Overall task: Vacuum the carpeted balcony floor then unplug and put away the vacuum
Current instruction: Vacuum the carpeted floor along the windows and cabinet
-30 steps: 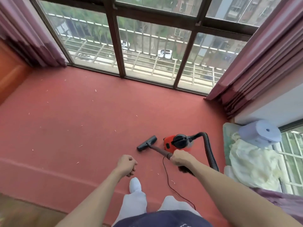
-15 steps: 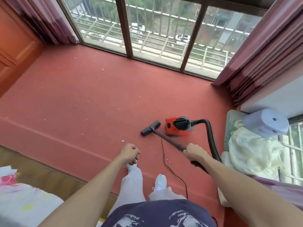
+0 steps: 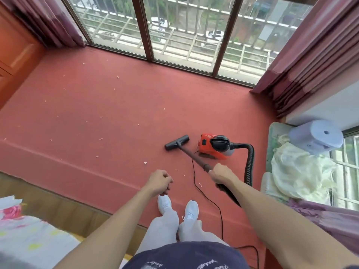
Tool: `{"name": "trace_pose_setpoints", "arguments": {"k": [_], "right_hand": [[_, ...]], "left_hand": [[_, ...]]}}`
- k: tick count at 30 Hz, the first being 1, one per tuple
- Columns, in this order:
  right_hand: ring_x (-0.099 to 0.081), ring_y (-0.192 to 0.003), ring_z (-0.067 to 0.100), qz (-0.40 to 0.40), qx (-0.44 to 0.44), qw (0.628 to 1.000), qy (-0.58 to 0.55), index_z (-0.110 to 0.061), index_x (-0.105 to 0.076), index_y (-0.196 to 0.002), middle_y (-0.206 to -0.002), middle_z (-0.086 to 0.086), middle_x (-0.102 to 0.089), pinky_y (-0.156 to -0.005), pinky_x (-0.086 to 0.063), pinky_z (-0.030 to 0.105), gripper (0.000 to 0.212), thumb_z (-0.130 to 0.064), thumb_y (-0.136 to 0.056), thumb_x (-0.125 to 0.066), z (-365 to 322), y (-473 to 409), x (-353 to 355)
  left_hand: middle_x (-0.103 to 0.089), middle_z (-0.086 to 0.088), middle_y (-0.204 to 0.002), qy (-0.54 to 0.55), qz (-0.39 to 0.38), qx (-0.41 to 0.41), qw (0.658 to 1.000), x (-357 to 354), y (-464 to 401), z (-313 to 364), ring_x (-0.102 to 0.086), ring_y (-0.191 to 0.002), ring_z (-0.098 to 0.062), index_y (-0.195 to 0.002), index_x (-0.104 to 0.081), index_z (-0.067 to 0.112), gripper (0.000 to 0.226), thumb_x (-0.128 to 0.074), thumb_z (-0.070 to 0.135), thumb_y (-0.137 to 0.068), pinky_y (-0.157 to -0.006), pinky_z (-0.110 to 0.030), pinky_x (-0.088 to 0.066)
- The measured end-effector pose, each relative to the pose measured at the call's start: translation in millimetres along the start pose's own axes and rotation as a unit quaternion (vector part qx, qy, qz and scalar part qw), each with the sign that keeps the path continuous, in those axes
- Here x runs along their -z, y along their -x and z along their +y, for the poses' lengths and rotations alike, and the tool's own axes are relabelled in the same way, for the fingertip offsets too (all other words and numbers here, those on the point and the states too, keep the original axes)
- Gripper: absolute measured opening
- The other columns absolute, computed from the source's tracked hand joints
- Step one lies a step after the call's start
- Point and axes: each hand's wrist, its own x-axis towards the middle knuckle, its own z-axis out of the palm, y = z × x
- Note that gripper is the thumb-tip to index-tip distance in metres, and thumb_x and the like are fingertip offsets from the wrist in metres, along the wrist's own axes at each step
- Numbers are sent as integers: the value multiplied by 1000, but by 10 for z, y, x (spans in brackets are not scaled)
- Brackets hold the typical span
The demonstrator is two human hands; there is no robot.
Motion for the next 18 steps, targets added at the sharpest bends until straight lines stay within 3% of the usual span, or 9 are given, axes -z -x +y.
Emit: {"name": "trace_pose_setpoints", "arguments": {"k": [5, 8, 10, 13, 18], "right_hand": [[-70, -88, 32, 4, 35, 998, 61, -8, -56, -111, -101, 12, -69, -78, -58, 41, 30, -28, -92, -44, -174, -39, -225], [-64, -55, 26, -3, 33, 998, 55, -5, -56, -99, -76, 10, -67, -52, -57, 32, 20, -18, -92, -42, -294, 36, -8], [-55, -37, 21, -5, 25, 998, 60, -5, -53, -88, -64, 10, -63, -38, -46, 23, 16, -15, -94, -41, -352, 83, 231], [-51, -34, 20, -18, 6, 997, 77, -3, -48, -79, -60, 12, -59, -38, -43, 22, 18, -12, -94, -40, -377, 133, 524], [-51, -37, 20, -17, -5, 998, 64, -4, -47, -81, -64, 13, -59, -38, -42, 20, 15, -9, -93, -39, -445, 110, 603]], "left_hand": [[-60, -7, -63, 51, 12, 33, 998, 275, -87, -179, -57, -47, -19, -83, -64, 6, 17, -49, 6, -89, -47, -24, -45], [-59, -8, -64, 43, 10, 47, 998, 363, -129, -192, -55, -46, -19, -84, -63, 5, 19, -45, 4, -90, -47, -24, -44], [-58, -8, -64, 28, 4, 45, 999, 368, -167, -132, -54, -45, -19, -83, -62, 6, 20, -43, 4, -90, -45, -23, -43], [-59, -11, -66, 1, -12, 19, 1000, 321, -211, 54, -55, -49, -23, -82, -62, 6, 20, -43, 4, -89, -48, -25, -45], [-62, -10, -67, -17, -23, -23, 999, 244, -228, 335, -57, -52, -23, -86, -65, 5, 17, -48, 6, -87, -51, -27, -47]]}}
